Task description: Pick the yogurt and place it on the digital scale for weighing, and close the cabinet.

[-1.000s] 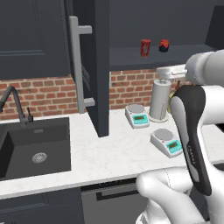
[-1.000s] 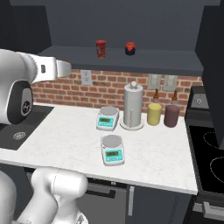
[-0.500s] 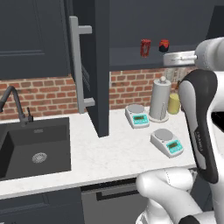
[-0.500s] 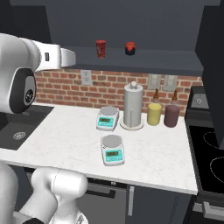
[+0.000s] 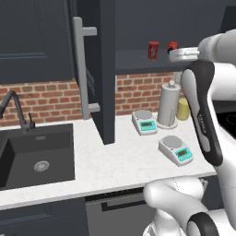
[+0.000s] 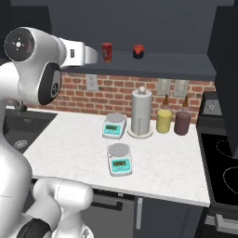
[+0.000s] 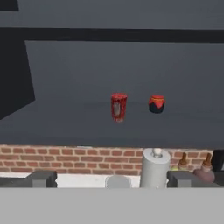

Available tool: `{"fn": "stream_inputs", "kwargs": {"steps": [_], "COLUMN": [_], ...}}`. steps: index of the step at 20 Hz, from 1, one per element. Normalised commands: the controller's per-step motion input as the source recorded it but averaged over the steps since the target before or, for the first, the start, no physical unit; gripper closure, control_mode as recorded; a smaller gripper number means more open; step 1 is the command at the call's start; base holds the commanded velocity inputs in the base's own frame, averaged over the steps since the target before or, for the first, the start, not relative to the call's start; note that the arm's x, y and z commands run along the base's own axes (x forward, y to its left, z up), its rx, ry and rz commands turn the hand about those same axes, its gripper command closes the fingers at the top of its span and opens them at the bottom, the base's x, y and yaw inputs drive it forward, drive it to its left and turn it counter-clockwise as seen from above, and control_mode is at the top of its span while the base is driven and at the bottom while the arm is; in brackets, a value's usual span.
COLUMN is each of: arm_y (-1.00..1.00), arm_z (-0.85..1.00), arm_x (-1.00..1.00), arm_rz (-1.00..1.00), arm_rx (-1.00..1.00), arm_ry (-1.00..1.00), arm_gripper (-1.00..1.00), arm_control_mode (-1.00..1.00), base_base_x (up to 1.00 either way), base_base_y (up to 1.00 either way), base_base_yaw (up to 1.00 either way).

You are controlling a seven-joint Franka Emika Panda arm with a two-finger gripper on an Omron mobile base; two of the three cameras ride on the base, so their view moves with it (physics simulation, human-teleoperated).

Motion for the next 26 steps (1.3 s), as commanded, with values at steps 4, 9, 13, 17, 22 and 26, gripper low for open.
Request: {"fn": "stream_inputs", "kwargs": {"steps": [4, 9, 13, 17, 22, 26], "arm_y": [-0.03, -0.01, -0.04, -0.1, -0.08, 0.0], "arm_z": [-0.12, -0.03, 0.0, 0.0, 0.02, 0.03], "arm_x": [0.58, 0.59, 0.42, 0.54, 0.46, 0.58], "arm_rz": [0.0, 0.0, 0.0, 0.0, 0.0, 0.0], "arm_rx": [0.0, 0.0, 0.0, 0.0, 0.0, 0.0], "arm_ry": [0.0, 0.0, 0.0, 0.0, 0.0, 0.0], "arm_gripper": [-1.0, -1.0, -1.0, -1.0, -1.0, -1.0], "arm_control_mode": [-1.0, -1.0, -1.0, -1.0, -1.0, -1.0], "base_base_x": [0.0, 0.0, 0.0, 0.0, 0.0, 0.0], "base_base_y": [0.0, 0.0, 0.0, 0.0, 0.0, 0.0], "base_base_yaw": [0.0, 0.0, 0.0, 0.0, 0.0, 0.0]}}
